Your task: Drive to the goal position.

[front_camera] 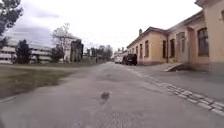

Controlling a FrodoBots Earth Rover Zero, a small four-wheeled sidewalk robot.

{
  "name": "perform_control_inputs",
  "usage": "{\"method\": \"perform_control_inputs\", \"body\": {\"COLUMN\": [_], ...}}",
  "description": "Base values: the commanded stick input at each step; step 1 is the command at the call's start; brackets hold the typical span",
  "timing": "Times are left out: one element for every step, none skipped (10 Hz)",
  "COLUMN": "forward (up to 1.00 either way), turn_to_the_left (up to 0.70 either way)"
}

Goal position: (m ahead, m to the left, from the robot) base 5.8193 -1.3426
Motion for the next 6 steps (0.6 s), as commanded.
{"method": "perform_control_inputs", "body": {"forward": [1.0, 1.0, 1.0, 1.0, 1.0, 1.0], "turn_to_the_left": [0.0, 0.0, 0.0, 0.0, 0.0, 0.0]}}
